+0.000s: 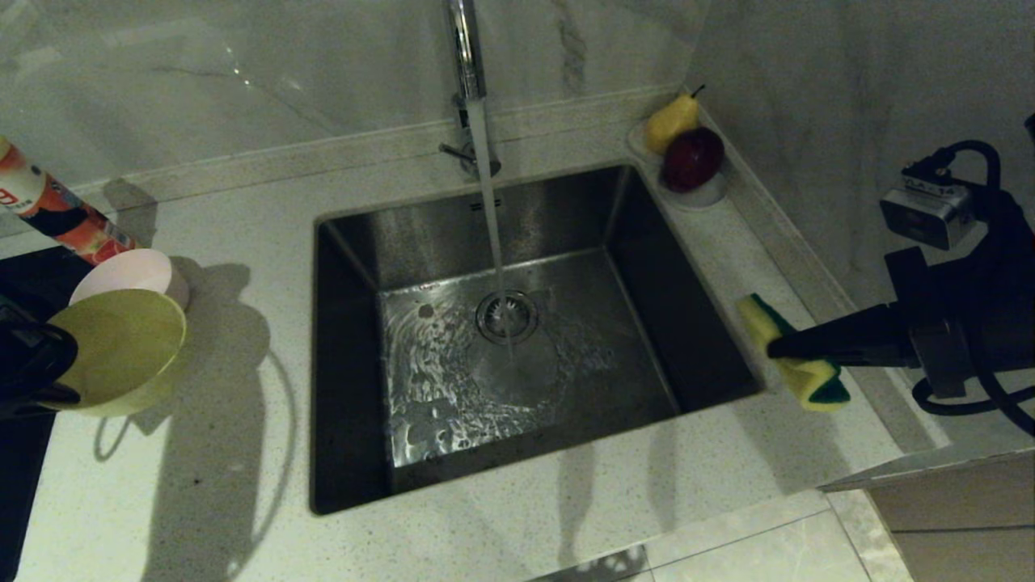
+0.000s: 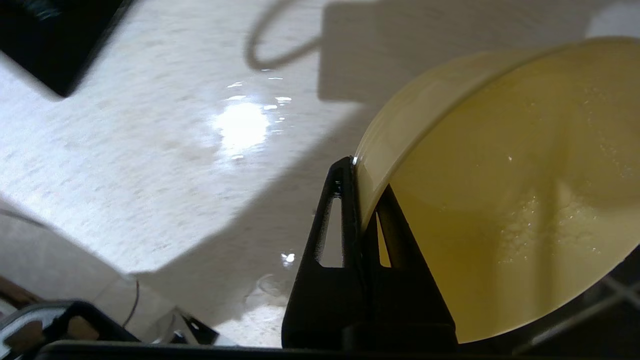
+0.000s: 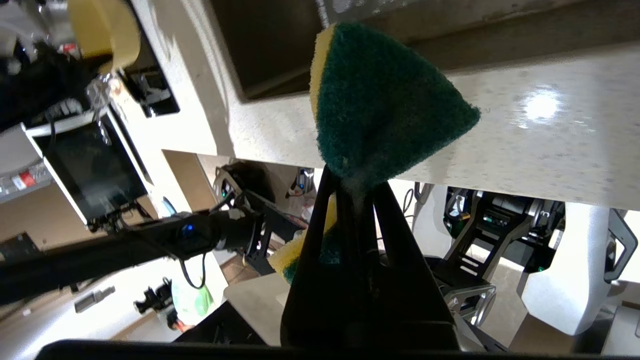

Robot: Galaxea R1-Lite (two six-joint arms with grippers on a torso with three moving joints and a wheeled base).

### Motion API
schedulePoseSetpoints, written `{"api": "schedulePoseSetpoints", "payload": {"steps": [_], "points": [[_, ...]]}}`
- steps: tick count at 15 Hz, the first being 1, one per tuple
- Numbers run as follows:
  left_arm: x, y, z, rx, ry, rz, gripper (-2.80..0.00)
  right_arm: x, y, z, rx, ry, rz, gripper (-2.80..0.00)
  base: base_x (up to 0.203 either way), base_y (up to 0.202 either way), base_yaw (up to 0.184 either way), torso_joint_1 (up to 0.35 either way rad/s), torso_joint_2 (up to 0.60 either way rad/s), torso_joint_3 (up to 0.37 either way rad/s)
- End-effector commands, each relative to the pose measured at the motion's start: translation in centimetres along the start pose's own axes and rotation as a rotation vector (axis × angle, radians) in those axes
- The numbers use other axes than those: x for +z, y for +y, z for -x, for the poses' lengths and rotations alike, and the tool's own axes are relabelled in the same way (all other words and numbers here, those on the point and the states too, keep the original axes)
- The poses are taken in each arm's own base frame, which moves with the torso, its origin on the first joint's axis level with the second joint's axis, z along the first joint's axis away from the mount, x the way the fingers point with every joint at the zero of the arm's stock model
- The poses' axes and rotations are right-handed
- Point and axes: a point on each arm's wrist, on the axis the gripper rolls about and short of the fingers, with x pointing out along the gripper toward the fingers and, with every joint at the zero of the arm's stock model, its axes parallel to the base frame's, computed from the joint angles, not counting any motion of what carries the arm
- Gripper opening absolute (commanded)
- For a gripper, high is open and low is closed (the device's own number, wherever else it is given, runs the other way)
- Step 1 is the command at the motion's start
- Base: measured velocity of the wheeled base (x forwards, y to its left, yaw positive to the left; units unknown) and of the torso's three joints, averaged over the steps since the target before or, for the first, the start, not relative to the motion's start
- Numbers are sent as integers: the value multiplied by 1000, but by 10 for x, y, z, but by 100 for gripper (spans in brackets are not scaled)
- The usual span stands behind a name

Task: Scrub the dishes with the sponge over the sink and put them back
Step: Place the bowl on the table

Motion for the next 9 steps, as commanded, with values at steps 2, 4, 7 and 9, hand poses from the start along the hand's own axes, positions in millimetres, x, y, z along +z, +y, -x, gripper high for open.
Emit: {"api": "schedulePoseSetpoints", "payload": {"steps": [2, 4, 7, 9], "points": [[6, 14, -13, 73, 5, 47, -280, 2, -1, 3, -5, -14, -10, -280, 0, 0, 0, 0, 0, 0], [5, 20, -28, 102, 16, 57, -280, 2, -2, 3, -4, -12, -10, -280, 0, 0, 0, 0, 0, 0], [3, 26, -55, 126, 36, 56, -280, 3, -3, 0, -8, -5, -15, -280, 0, 0, 0, 0, 0, 0], [3, 27, -60, 134, 43, 59, -280, 3, -4, -1, -11, -3, -20, -280, 0, 0, 0, 0, 0, 0]]}}
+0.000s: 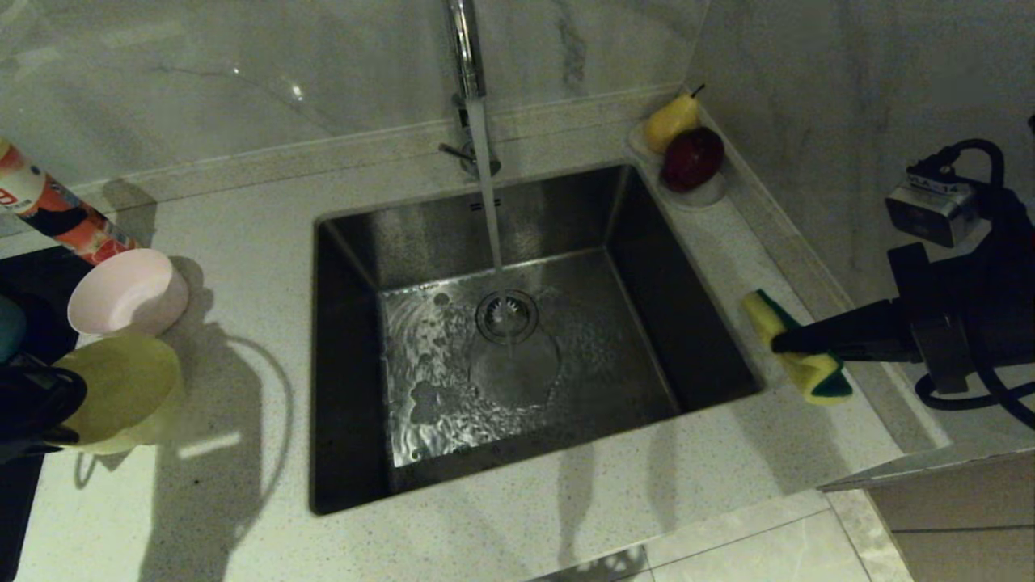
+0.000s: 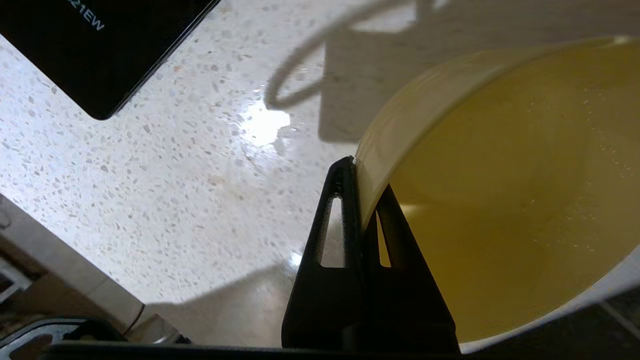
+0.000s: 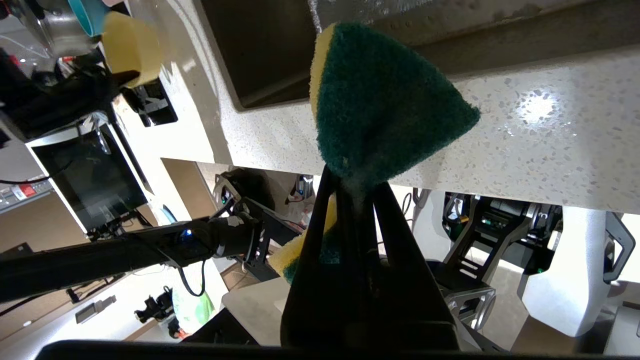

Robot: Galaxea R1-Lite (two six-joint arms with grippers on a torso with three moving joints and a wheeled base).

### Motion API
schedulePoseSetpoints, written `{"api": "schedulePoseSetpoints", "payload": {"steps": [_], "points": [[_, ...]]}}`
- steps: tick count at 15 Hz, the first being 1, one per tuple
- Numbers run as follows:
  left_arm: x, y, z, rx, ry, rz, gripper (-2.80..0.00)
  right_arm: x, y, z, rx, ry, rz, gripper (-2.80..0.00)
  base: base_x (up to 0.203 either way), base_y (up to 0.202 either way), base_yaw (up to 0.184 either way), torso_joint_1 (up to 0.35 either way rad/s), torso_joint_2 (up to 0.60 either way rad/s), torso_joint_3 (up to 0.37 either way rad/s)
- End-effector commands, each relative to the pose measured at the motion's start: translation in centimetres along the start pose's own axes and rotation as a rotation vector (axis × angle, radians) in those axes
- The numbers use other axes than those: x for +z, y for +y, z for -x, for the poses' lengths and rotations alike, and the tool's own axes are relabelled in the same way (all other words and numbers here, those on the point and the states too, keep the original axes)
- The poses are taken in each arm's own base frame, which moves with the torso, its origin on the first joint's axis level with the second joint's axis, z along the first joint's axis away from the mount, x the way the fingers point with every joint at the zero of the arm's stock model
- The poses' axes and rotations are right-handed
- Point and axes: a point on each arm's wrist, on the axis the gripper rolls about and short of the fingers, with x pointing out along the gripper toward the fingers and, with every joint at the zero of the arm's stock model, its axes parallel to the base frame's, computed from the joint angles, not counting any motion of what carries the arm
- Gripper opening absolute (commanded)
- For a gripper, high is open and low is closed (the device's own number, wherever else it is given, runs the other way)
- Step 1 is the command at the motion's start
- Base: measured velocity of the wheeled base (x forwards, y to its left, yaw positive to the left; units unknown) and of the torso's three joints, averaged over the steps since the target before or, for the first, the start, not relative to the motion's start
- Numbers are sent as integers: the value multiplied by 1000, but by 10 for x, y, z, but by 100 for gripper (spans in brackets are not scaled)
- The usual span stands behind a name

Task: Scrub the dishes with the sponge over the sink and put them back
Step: Place the bowl on the table

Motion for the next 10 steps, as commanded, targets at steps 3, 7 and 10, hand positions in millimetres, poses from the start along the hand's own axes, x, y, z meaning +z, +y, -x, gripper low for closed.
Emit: {"api": "schedulePoseSetpoints", "payload": {"steps": [3, 7, 10], "points": [[3, 3, -19, 40, 27, 16, -280, -1, -2, -1, -3, 9, -10, -280, 0, 0, 0, 0, 0, 0], [3, 2, -15, 30, 18, 11, 0, -2, -3, -2, -3, 15, -12, -280, 0, 0, 0, 0, 0, 0], [6, 0, -4, -2, -16, 8, 0, -3, -3, -1, -2, 16, -12, -280, 0, 0, 0, 0, 0, 0]]}}
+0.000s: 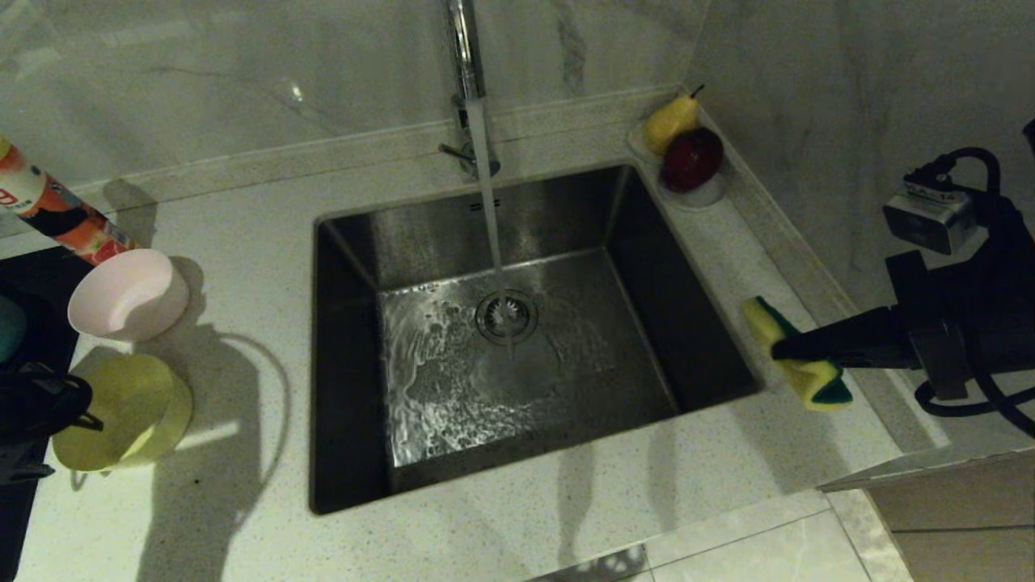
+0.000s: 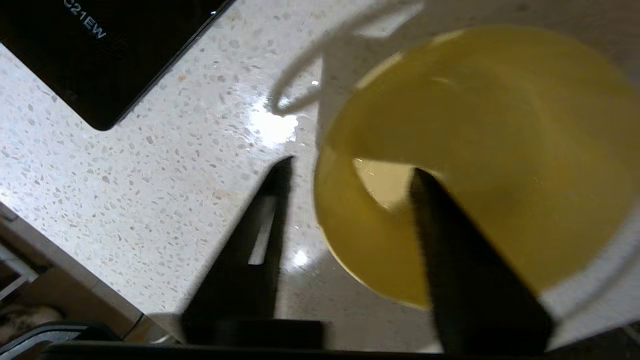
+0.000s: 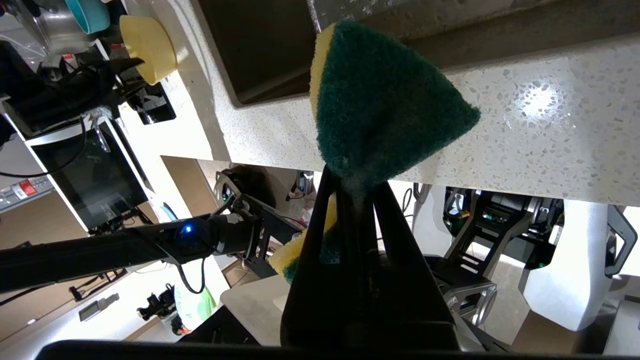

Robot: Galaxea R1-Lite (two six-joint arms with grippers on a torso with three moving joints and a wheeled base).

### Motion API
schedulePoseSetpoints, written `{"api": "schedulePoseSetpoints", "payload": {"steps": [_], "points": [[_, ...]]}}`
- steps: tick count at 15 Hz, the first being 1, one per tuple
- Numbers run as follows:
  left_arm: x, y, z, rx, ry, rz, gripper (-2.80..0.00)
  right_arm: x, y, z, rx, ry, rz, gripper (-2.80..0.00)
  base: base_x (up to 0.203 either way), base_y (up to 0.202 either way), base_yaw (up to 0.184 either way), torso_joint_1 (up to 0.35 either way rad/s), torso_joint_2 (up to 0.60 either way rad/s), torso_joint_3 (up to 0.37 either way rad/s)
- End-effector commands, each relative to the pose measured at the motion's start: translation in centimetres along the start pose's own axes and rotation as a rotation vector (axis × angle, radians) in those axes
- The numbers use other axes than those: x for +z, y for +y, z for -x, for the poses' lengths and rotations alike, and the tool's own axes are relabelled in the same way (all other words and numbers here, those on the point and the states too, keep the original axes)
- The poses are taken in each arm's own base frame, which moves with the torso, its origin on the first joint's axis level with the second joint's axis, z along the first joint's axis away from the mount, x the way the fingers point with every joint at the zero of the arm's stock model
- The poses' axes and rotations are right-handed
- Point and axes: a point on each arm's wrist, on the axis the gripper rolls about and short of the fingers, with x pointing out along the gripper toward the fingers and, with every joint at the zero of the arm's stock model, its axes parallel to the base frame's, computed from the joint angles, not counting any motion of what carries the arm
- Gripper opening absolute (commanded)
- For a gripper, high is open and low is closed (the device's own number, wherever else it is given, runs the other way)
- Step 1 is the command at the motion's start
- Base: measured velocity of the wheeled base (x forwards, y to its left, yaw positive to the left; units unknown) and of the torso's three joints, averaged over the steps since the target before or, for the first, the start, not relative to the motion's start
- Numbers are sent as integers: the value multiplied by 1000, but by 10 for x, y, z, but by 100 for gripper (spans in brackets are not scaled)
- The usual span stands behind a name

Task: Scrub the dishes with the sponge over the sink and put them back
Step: Place the bowl on the table, then put down the sponge

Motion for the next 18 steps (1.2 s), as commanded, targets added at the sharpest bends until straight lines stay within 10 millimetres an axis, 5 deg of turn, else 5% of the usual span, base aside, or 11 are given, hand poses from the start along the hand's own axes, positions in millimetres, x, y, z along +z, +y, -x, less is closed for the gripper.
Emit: {"api": "schedulePoseSetpoints", "payload": {"steps": [1, 8, 9, 12, 15, 18], "points": [[6, -5, 16, -49, -49, 1, 0, -2, 0, 1, 2, 4, -3, -280, 0, 0, 0, 0, 0, 0], [35, -63, 88, -332, -277, -333, 0, -3, -1, 0, 0, 10, -4, -280, 0, 0, 0, 0, 0, 0], [35, -74, 90, -358, -292, -395, -280, -3, -1, -2, 0, 16, -3, -280, 0, 0, 0, 0, 0, 0], [34, -109, 107, -457, -392, -550, -280, 1, 3, -1, 0, -1, 5, -280, 0, 0, 0, 0, 0, 0], [27, -139, 104, -415, -606, -788, -280, 6, 9, 3, -26, -70, 30, -280, 0, 0, 0, 0, 0, 0], [5, -170, 112, -517, -739, -832, -280, 8, 20, 2, -89, -135, 66, -280, 0, 0, 0, 0, 0, 0]]}}
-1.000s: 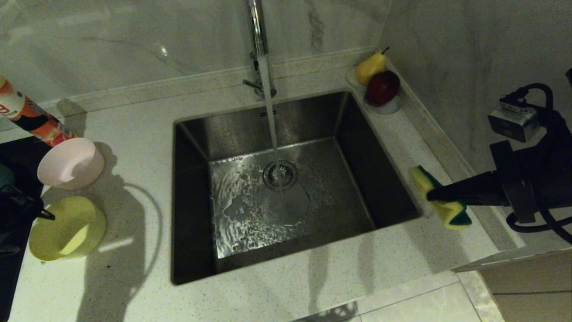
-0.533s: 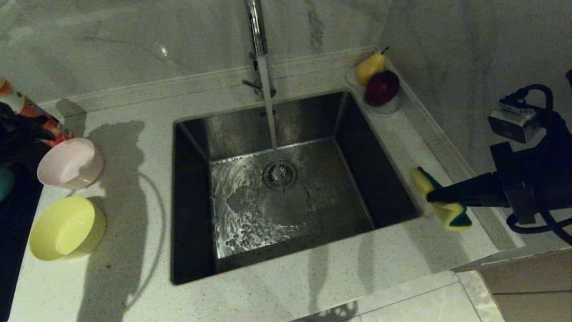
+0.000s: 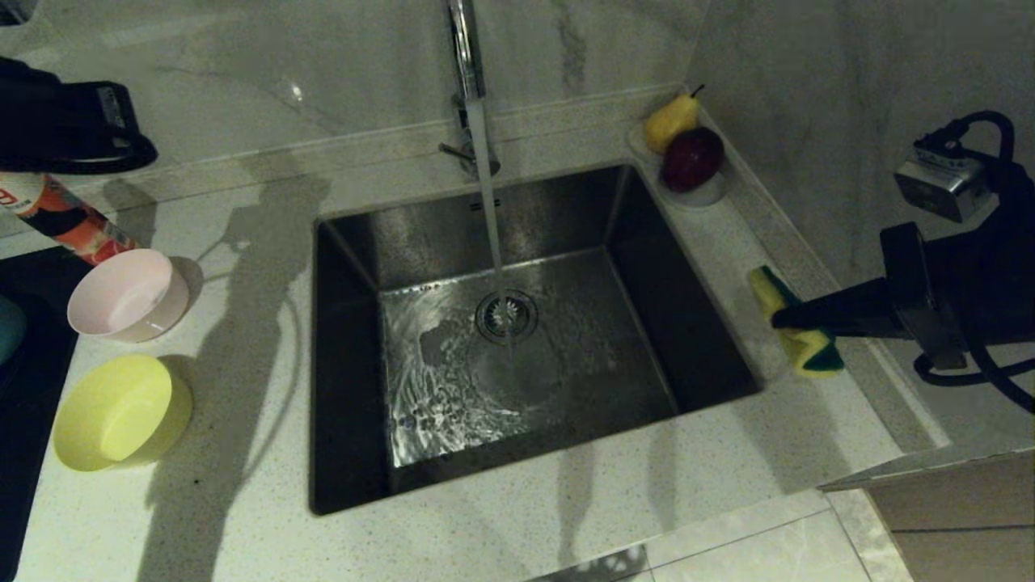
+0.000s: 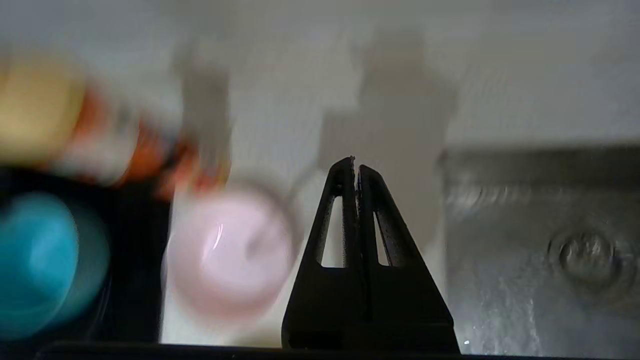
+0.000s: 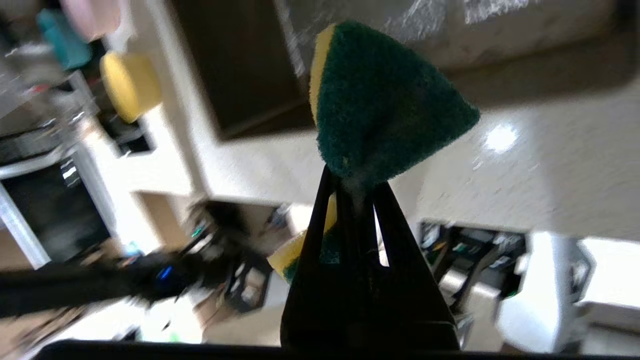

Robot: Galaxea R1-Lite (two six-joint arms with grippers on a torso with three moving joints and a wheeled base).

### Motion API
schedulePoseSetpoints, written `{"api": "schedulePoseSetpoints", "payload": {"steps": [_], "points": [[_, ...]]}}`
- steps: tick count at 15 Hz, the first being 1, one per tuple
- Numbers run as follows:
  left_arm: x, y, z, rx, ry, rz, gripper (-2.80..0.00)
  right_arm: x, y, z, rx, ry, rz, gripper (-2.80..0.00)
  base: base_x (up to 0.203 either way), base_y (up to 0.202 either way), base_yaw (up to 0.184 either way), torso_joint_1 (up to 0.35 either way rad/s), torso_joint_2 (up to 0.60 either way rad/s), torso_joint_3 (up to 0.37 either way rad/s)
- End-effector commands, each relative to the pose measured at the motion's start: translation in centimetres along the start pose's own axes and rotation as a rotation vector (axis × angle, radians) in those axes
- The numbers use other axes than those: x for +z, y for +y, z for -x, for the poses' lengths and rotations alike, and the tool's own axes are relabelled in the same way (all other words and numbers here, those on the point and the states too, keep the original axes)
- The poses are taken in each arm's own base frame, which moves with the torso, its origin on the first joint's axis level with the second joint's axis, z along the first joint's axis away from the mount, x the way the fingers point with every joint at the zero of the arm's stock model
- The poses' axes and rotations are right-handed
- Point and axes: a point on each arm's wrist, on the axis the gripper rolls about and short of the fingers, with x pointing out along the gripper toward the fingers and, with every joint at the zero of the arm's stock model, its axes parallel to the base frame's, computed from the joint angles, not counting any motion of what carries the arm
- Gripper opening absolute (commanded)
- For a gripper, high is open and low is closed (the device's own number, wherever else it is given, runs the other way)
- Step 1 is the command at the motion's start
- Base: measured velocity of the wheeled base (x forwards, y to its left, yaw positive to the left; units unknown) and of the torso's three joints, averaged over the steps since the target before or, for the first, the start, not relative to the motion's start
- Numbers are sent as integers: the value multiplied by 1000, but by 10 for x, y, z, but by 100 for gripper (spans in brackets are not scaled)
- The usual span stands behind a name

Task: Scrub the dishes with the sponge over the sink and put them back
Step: Put down the sponge

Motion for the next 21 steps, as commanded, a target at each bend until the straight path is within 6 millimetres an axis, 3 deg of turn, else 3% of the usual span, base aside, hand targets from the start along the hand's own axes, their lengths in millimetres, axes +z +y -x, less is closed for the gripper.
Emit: {"api": "schedulePoseSetpoints", "payload": {"steps": [1, 4, 7, 10, 14, 17, 19, 21], "points": [[4, -35, 1, -108, -67, -9, -280, 1, 9, -1, -37, -39, 24, -280, 0, 0, 0, 0, 0, 0], [13, -66, 29, -245, -116, -15, -280, 3, 16, -6, -129, -105, 47, -280, 0, 0, 0, 0, 0, 0], [17, -67, 77, -342, -158, -8, -280, 3, 21, -4, -127, -122, 60, -280, 0, 0, 0, 0, 0, 0], [23, -37, 128, -339, -239, 24, -280, 3, 21, -5, -150, -134, 59, -280, 0, 0, 0, 0, 0, 0], [17, 19, 197, -162, -348, 131, -280, 3, 21, -6, -157, -135, 60, -280, 0, 0, 0, 0, 0, 0], [-20, 55, 242, 24, -383, 149, -280, 2, 20, -8, -180, -144, 61, -280, 0, 0, 0, 0, 0, 0], [-56, 69, 271, 81, -400, 156, -280, 0, 23, -4, -168, -147, 66, -280, 0, 0, 0, 0, 0, 0], [-101, 74, 286, 128, -382, 155, -280, -1, 23, -4, -169, -143, 67, -280, 0, 0, 0, 0, 0, 0]]}}
